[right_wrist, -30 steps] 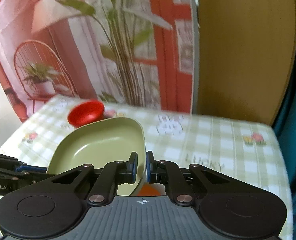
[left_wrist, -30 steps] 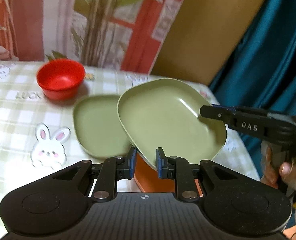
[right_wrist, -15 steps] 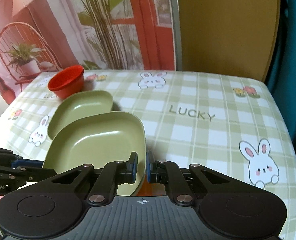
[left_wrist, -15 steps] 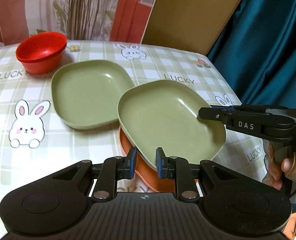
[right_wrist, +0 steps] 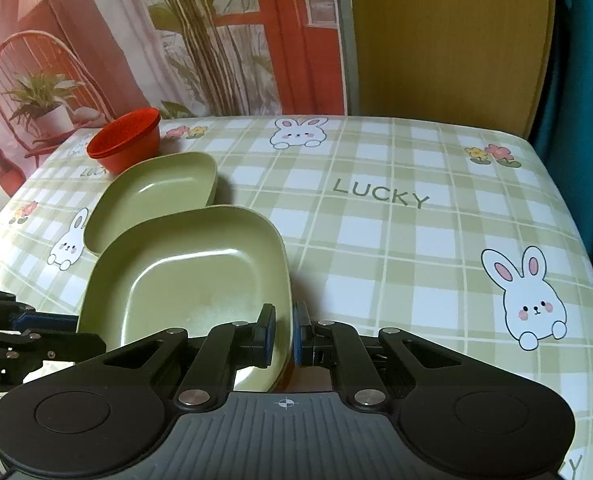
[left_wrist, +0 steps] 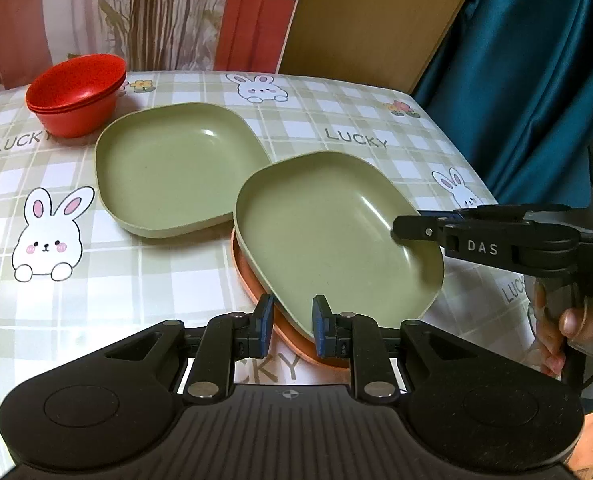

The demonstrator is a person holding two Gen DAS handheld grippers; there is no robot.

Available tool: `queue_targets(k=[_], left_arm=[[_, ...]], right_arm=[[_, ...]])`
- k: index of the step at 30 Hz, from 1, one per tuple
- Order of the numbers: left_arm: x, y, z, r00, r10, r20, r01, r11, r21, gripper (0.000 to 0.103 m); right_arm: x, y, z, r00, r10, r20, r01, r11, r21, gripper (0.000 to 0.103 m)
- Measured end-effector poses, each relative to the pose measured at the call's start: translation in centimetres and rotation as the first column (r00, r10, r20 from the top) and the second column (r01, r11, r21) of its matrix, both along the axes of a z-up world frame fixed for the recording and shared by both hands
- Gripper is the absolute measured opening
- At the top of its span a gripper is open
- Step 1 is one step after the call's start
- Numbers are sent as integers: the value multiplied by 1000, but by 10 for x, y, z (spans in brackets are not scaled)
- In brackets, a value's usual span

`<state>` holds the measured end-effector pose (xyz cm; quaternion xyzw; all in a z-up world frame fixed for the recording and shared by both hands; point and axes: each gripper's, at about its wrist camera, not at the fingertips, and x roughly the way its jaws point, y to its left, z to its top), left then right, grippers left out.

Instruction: Organize plates and bowls

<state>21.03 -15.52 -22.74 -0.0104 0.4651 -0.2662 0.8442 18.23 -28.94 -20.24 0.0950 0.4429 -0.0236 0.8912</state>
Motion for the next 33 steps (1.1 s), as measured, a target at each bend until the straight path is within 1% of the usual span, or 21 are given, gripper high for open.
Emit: queue_targets(k=[7,14,19,30,32,33], left_arm=[[-6,1,2,1000,-2,-8,2,1000,-12,22],[-8,0,-3,1000,-3,-23,3,1000,-2,22],[-6,3,-4,999,11,-31,-11,1000,-11,22],[-9,2,-4,1000,25,-16,-25,1000,5,23],[-10,3,-4,999,30,-14,-30,1000,8,24],[-9,4,-3,999,33,-14,-33,999,8,26]], right_arm=[[0,0,1,1000,11,-5,-11,1000,-14,9],[-1,2,0,1000,11,0,-11,999,-32,9],[-1,3,0,1000,13,0,-13,999,-34,10],[-2,3,1,1000,13,0,-13,1000,-28,10],[-2,4,1,1000,11,0,-11,1000,-29,10],[-2,4,1,1000,11,1,-11,1000,-28,11]])
